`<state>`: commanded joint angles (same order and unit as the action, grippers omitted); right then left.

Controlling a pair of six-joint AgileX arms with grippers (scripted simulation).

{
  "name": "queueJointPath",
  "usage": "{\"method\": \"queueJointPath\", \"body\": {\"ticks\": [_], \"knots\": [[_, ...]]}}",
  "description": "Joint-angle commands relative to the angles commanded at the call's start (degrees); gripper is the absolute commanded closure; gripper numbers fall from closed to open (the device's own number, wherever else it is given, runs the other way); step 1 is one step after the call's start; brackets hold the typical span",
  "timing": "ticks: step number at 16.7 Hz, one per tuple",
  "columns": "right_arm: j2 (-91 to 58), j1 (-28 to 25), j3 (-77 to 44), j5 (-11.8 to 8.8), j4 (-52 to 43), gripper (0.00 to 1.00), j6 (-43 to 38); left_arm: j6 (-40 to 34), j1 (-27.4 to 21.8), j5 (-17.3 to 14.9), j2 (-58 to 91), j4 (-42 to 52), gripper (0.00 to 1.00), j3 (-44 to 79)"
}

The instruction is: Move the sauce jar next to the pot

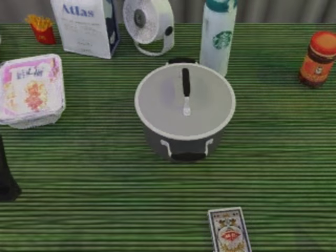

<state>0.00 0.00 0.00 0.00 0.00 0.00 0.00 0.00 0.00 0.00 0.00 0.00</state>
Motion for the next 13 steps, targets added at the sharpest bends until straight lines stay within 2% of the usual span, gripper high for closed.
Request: {"method": "queueJointPath", "body": {"ticks": [6, 13], "knots": [[-4.22, 0.60, -5.49, 0.22, -2.42, 0.00, 0.72, 0.00, 0.00, 0.00, 0.00, 0.00, 0.00, 0.00], [-29.50, 2.19, -33.42, -0.26, -17.17, 0.00, 5.44, 0.00, 0.00, 0.00, 0.00, 0.00, 0.00, 0.00]]}}
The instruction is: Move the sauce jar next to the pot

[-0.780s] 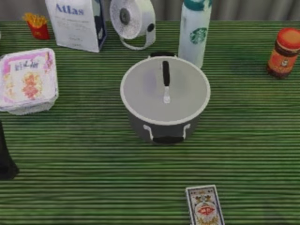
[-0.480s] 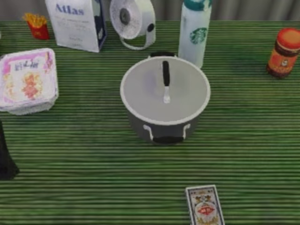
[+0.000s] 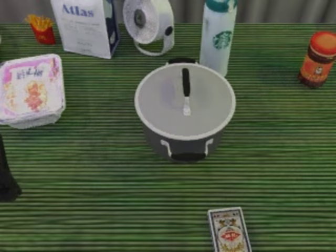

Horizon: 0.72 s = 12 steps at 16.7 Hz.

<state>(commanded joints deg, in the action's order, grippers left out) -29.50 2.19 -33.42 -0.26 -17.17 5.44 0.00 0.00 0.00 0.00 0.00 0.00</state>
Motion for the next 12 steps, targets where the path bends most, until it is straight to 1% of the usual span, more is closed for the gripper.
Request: {"method": "queueJointPath", "body": {"ticks": [6, 12], "knots": [[-34.22, 1.05, -32.59, -1.71, -19.96, 0.00, 7.23, 0.00, 0.00, 0.00, 0.00, 0.00, 0.00, 0.00], [-71.64, 1.41, -66.48, -4.29, -39.95, 0.00, 16.01, 0.00, 0.00, 0.00, 0.00, 0.00, 0.00, 0.00]]}}
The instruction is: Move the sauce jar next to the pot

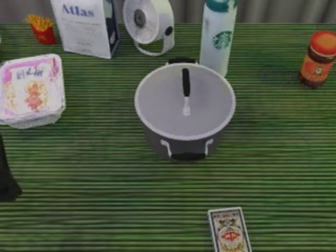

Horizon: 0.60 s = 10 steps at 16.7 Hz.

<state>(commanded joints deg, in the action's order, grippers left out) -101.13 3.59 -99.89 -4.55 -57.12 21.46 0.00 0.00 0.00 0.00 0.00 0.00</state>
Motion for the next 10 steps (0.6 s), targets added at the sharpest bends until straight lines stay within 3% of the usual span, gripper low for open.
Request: {"method": "queueJointPath", "body": {"ticks": [5, 10], "knots": [[-26.72, -0.28, -25.92, -2.34, -11.81, 0.00, 6.90, 0.00, 0.00, 0.00, 0.00, 0.00, 0.00, 0.00], [-43.85, -0.74, -44.64, -4.16, -17.77, 0.00, 11.80, 0.00, 0.00, 0.00, 0.00, 0.00, 0.00, 0.00]]}}
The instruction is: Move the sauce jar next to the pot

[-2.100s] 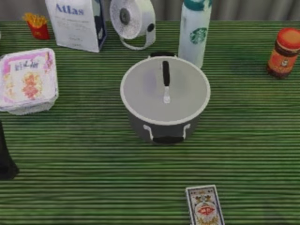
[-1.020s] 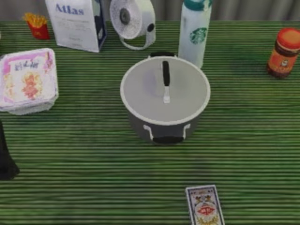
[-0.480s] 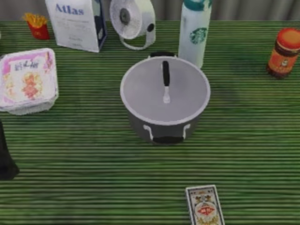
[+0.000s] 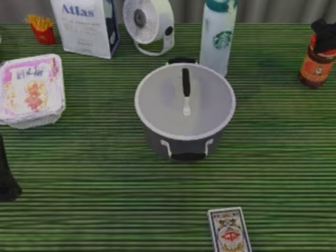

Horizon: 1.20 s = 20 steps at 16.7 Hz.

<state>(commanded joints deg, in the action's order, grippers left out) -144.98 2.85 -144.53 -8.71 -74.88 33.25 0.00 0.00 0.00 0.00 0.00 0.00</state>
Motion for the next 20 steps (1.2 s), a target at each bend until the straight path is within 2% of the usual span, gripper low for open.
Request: {"method": "queueJointPath", "body": {"ticks": [3, 10, 17, 20], "knots": [[-4.11, -0.16, -4.67, -0.52, -1.05, 0.00, 1.33, 0.00, 0.00, 0.00, 0.00, 0.00, 0.00, 0.00], [-4.48, 0.10, -4.71, -0.49, -0.83, 0.00, 1.39, 0.00, 0.00, 0.00, 0.00, 0.00, 0.00, 0.00], [-6.77, -1.08, 0.95, -0.31, 7.35, 0.00, 0.54, 0.00, 0.00, 0.00, 0.00, 0.00, 0.00, 0.00], [-6.88, -1.12, 1.22, -0.29, 7.75, 0.00, 0.49, 0.00, 0.00, 0.00, 0.00, 0.00, 0.00, 0.00]]}}
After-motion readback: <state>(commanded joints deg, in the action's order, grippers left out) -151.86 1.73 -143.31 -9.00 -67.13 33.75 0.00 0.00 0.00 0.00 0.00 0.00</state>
